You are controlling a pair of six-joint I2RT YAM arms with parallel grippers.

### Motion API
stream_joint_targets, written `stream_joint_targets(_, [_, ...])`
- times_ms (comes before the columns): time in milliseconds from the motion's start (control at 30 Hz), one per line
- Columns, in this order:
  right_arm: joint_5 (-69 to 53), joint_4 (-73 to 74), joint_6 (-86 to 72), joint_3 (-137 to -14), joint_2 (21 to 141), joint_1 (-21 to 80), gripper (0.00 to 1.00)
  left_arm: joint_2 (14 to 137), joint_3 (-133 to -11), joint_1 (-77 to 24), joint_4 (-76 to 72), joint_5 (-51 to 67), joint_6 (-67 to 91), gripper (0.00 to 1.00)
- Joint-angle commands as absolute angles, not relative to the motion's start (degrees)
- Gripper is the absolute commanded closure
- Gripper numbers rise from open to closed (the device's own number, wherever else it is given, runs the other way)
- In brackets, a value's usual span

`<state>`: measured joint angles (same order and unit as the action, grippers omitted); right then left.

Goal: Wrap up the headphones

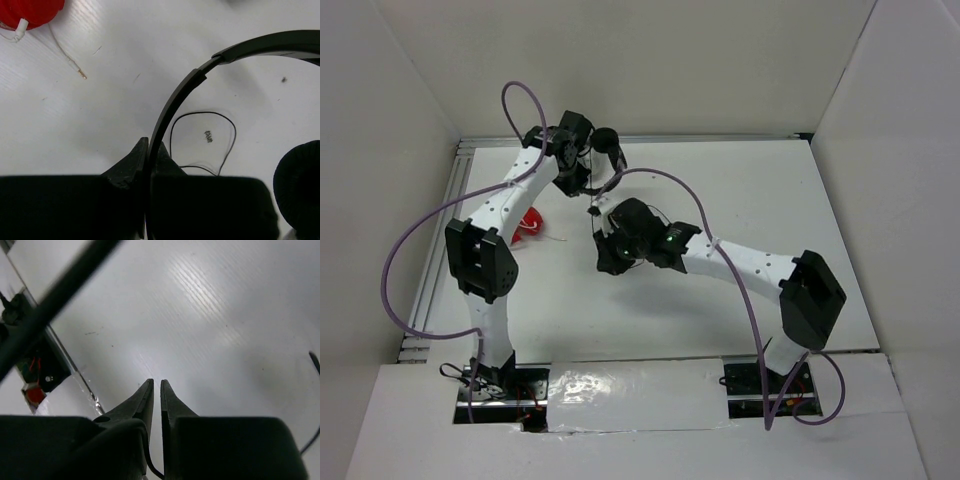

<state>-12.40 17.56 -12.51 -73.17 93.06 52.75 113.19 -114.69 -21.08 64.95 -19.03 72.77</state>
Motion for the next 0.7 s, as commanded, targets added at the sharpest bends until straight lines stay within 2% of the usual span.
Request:
stream_joint_targets(0, [-8.7,14.5,-14.1,-69.8,92.7,52.4,0.82,112.1,-118.3,-20.3,60.4,-19.9,75.6,1.0])
stream_joint_targets(167, [3.2,13.6,-16.4,-66.1,92.6,52.3,0.81,106.4,-115.1,-20.2,55.7,-20.8,72.1,1.0])
stream_joint_targets(267, [6.4,11.3,-18.0,-59.4,91.1,52.3,0.81,103.2,-113.7,-19.9,53.9,-22.1,69.8,1.0])
stream_joint_targets(433, [6.7,3.1,-18.0,-52.4,89.2,50.4,0.72,98.0,-114.1,-19.0,49.2,-22.1,64.2,1.0])
stream_joint_targets(533, [6.5,0.3,-17.8,-50.4,88.3,47.9,0.75,94.7,-112.9,-18.9,46.1,-21.5,58.4,1.0])
stream_joint_targets(633, [3.2,-9.2,-16.9,-44.6,86.4,44.1,0.8,91.2,-109.9,-18.4,41.3,-18.6,53.4,1.0])
stream_joint_targets(667, [1.0,-13.9,-16.6,-43.3,86.1,42.7,0.81,88.9,-108.6,-18.0,39.2,-14.5,51.3,1.0])
